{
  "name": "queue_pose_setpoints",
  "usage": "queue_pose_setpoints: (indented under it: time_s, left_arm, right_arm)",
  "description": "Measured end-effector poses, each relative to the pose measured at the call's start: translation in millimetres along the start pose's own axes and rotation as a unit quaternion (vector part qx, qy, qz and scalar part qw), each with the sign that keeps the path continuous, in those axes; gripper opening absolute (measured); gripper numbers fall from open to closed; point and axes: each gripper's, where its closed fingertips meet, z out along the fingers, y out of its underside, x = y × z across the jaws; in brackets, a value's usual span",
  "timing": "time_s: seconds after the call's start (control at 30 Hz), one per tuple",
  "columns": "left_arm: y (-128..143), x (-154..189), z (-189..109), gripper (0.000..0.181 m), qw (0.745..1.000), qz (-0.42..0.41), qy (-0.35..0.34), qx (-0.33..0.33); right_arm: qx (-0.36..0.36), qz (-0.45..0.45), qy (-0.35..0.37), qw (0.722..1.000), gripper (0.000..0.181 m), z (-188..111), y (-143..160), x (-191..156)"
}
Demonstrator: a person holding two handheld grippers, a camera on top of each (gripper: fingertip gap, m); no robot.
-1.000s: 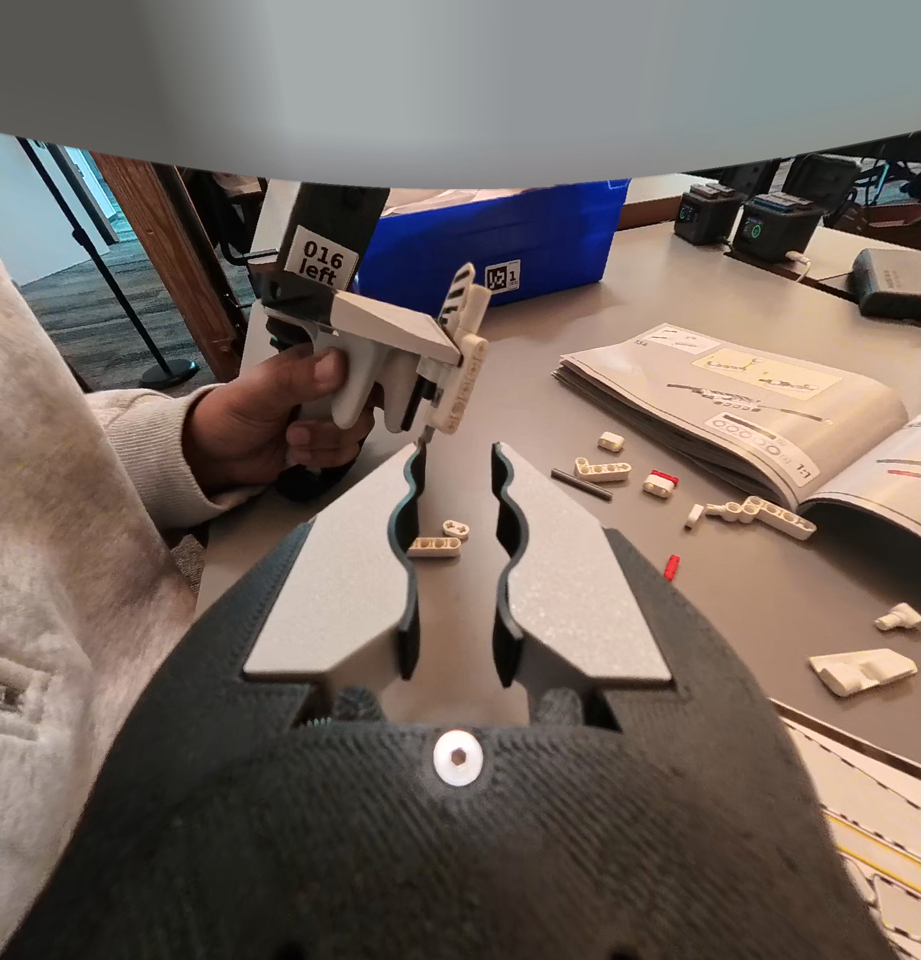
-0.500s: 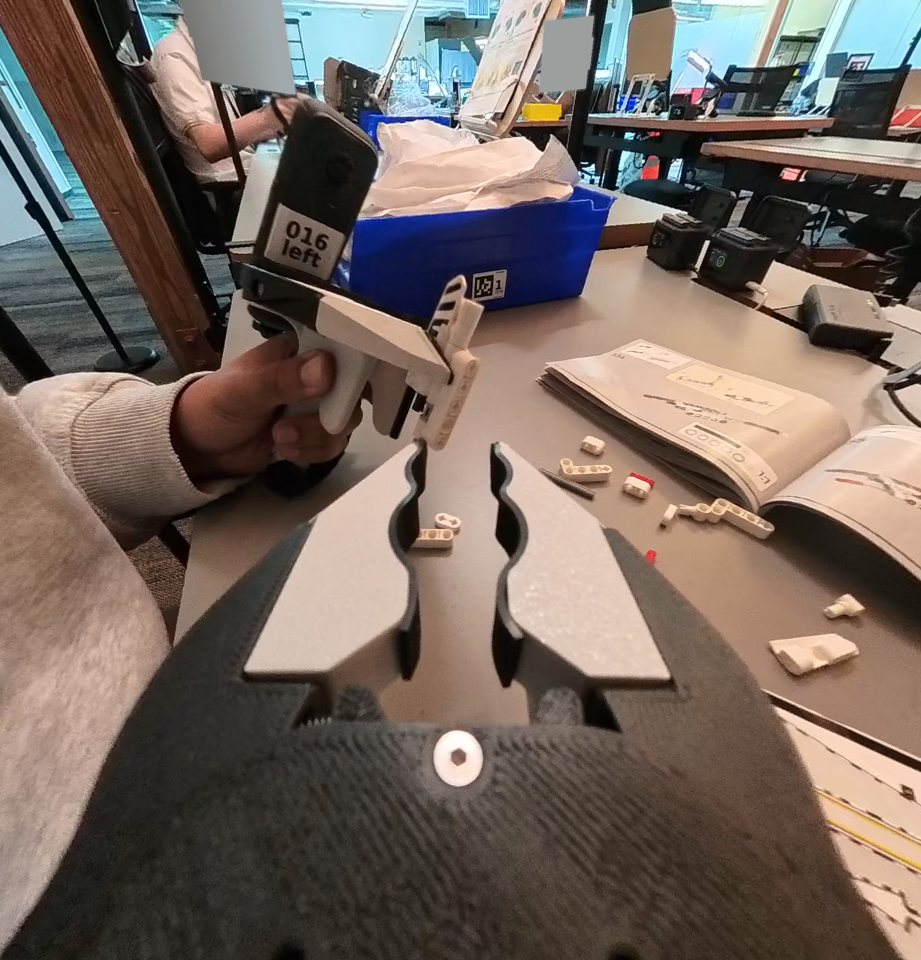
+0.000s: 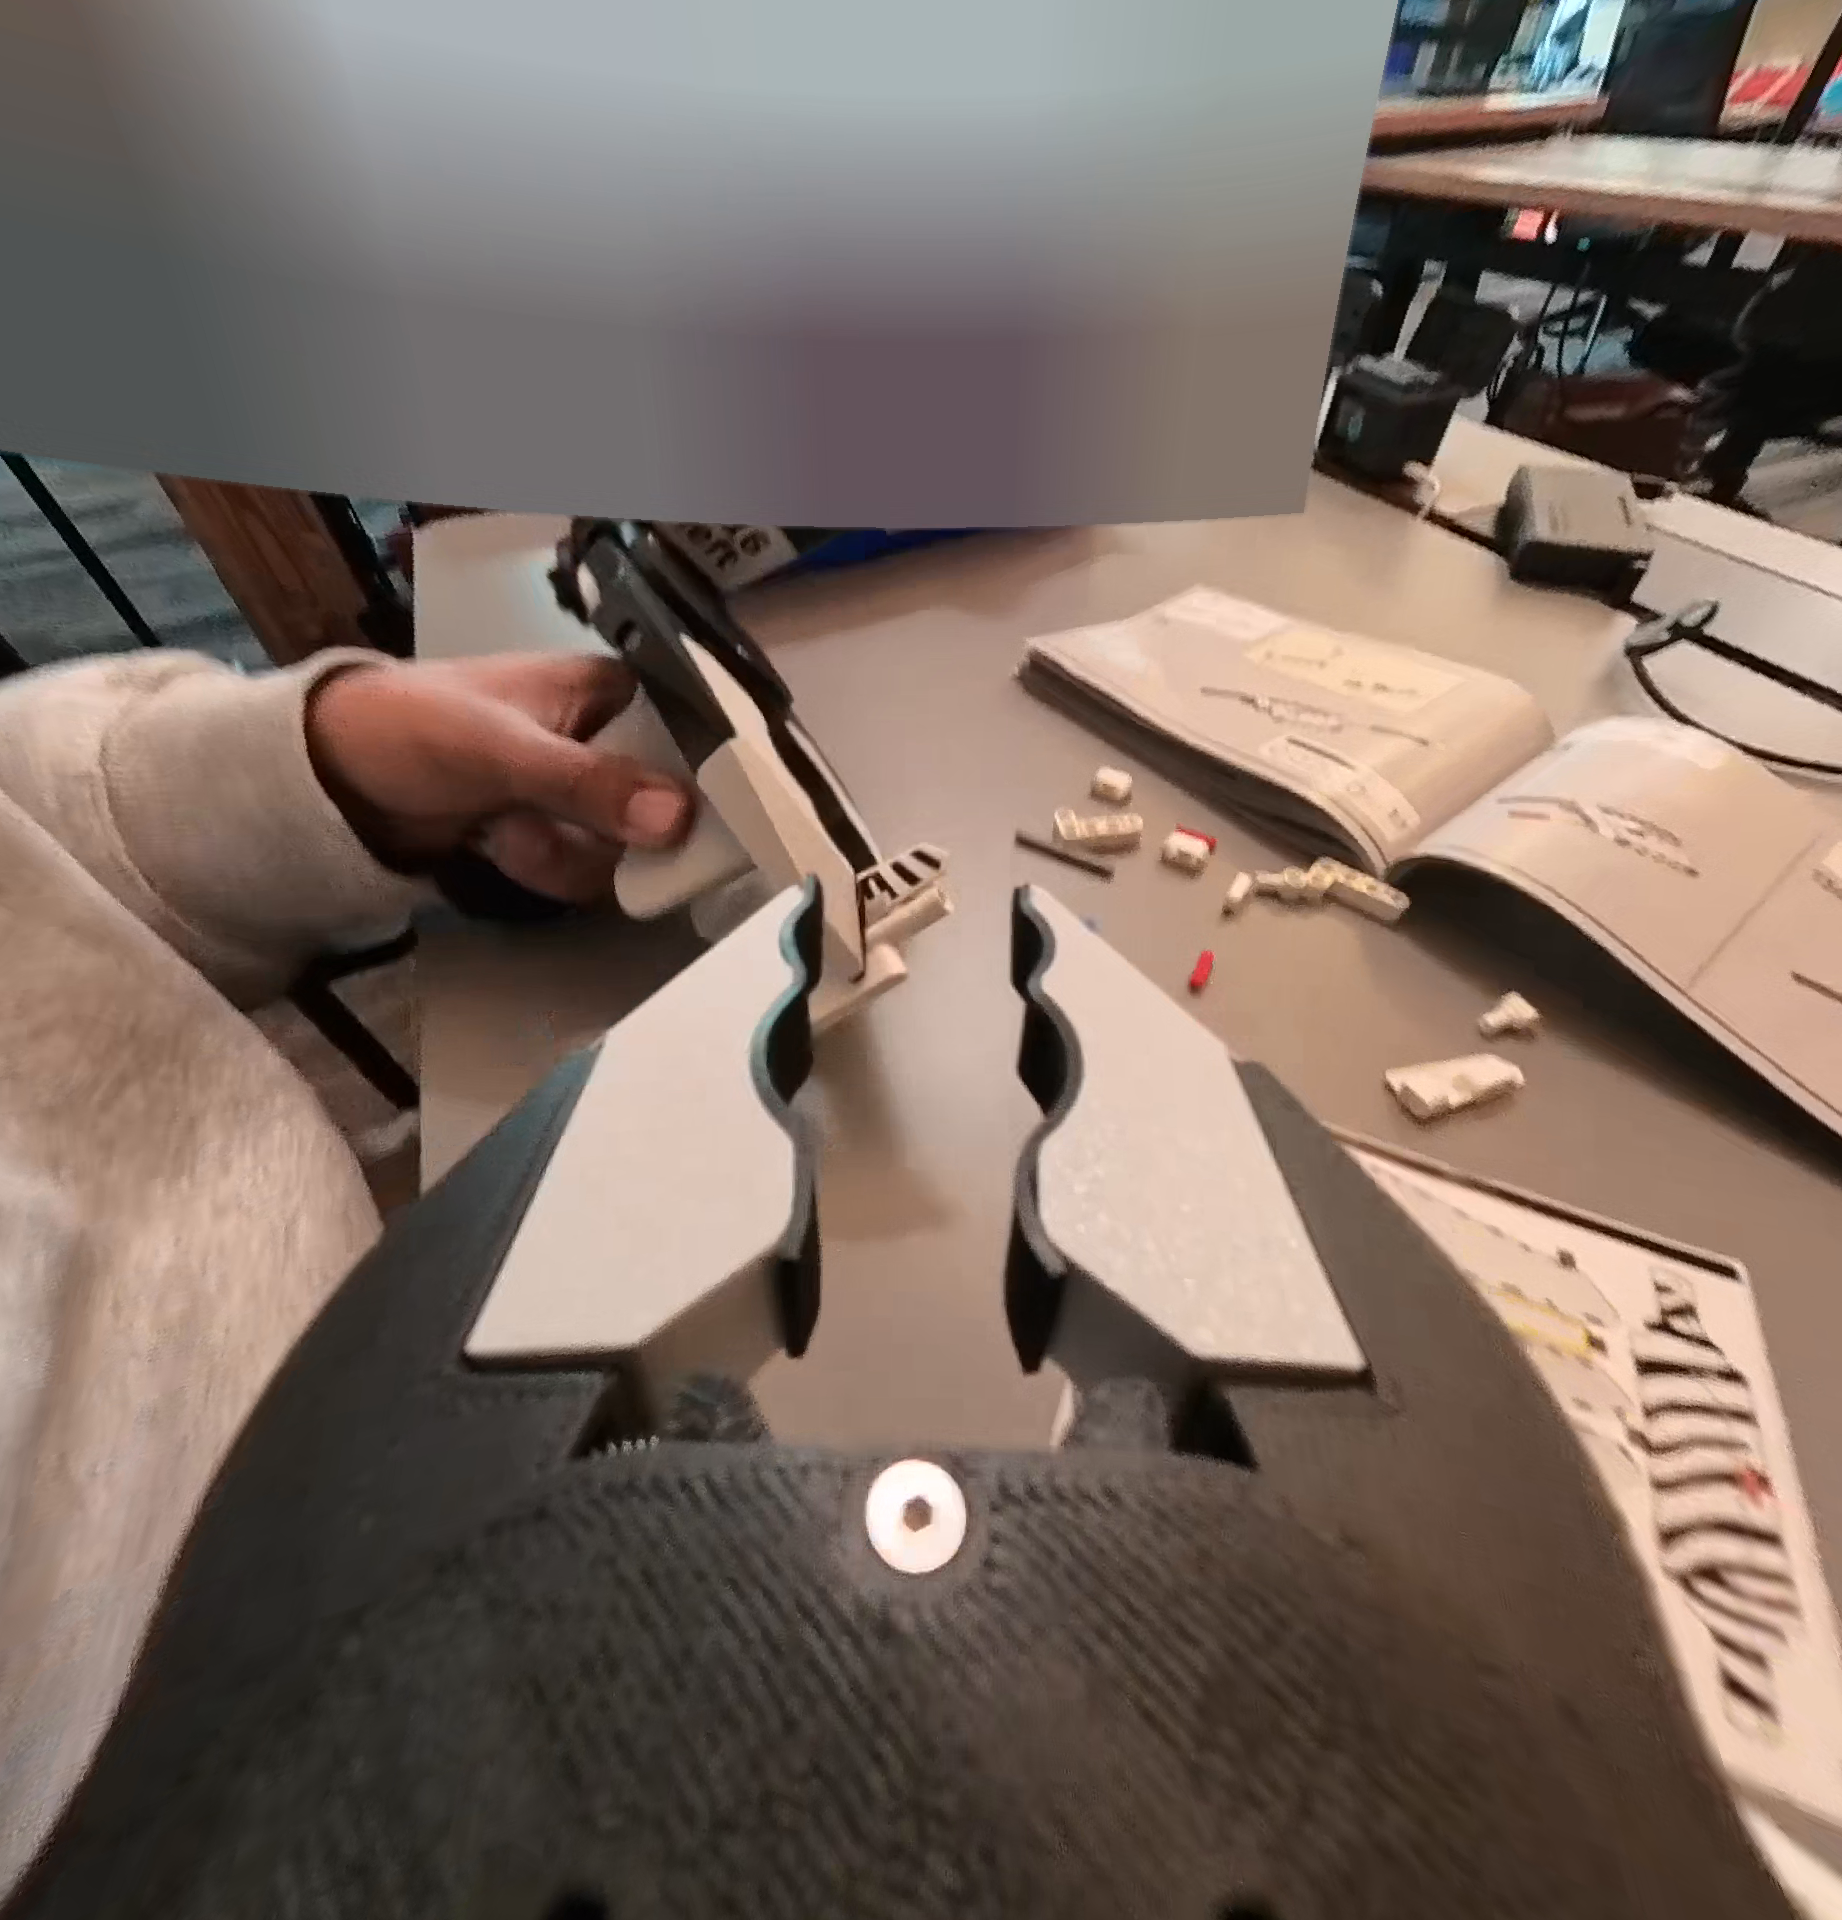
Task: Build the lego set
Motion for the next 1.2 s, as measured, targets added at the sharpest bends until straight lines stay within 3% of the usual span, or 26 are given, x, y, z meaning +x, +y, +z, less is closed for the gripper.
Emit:
queue_pose_setpoints:
  time_s: [0.23,0.4,0.63,1.03,1.2]
  left_arm:
    - [34.9,-14.4,31.0,0.006,0.991,-0.046,-0.039,-0.122]
    - [37.1,-21.4,32.4,0.008,0.985,-0.044,-0.086,-0.139]
    - [33.5,-24.3,30.1,0.009,0.985,-0.045,-0.103,-0.129]
    - [29.2,-23.8,20.1,0.023,0.983,-0.020,-0.119,-0.136]
    - [33.1,-22.4,21.0,0.019,0.984,-0.026,-0.101,-0.144]
  right_arm:
    - [-0.044,0.001,0.001,0.999,0.037,-19.5,31.7,-4.7]
    - [-0.071,0.000,0.000,0.998,0.040,-24.1,43.4,-8.6]
    - [-0.074,0.006,-0.013,0.997,0.040,-27.4,51.2,-14.9]
    - [-0.095,-0.004,-0.009,0.995,0.041,-20.9,56.7,-14.8]
    - [-0.114,-0.025,-0.023,0.993,0.053,-9.6,60.1,-20.1]
